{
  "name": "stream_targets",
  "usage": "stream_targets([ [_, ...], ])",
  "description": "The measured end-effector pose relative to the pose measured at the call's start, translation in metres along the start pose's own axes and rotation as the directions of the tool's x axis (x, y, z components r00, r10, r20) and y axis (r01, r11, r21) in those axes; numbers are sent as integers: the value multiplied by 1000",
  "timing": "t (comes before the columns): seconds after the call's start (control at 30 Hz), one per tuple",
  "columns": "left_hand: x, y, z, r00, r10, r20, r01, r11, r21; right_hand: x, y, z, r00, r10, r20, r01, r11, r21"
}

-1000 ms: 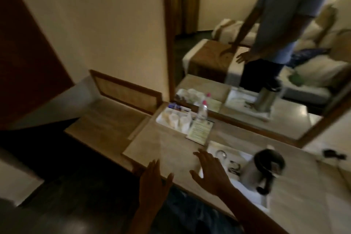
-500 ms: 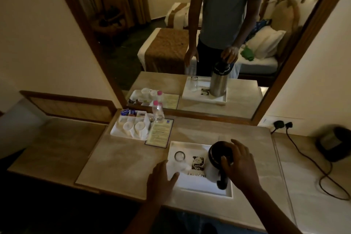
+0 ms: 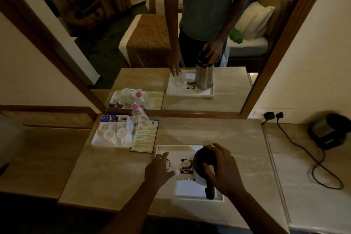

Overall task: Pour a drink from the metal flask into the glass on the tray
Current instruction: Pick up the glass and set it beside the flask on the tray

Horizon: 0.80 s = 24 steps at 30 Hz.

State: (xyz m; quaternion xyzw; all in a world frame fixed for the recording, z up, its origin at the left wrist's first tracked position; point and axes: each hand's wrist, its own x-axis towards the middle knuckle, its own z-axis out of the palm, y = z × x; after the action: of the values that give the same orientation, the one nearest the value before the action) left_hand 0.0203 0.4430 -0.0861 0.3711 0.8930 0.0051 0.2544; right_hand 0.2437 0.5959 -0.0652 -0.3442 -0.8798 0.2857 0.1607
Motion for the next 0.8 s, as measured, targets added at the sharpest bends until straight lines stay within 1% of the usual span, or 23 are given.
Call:
stream_targets([
  [0.13, 17, 1, 2, 995, 65, 75, -78, 978, 193, -2, 0, 2, 1000, 0, -12, 0, 1000, 19],
  [0.27, 24, 1, -1, 982, 142, 127, -179, 917, 356, -2, -4, -1, 1000, 25, -17, -25, 1000, 3],
  [0.43, 33, -1, -2, 958, 222, 180, -285, 804, 522, -4, -9, -1, 998, 55, -38, -54, 999, 6],
  [0.53, 37, 4, 0, 938, 286, 196, -345, 712, 612, -4, -10, 1, 996, 73, -45, -74, 997, -8],
  [0.67, 46, 10, 3, 909, 341, 238, -410, 637, 653, -3, -9, 2, 995, 84, -52, -85, 996, -29],
  [0.73, 49, 10, 4, 907, 345, 242, -415, 629, 657, -3, -9, 2, 994, 90, -57, -92, 995, -33],
  [0.8, 53, 8, 4, 903, 349, 249, -425, 646, 634, -2, -9, 3, 993, 99, -60, -102, 994, -40],
])
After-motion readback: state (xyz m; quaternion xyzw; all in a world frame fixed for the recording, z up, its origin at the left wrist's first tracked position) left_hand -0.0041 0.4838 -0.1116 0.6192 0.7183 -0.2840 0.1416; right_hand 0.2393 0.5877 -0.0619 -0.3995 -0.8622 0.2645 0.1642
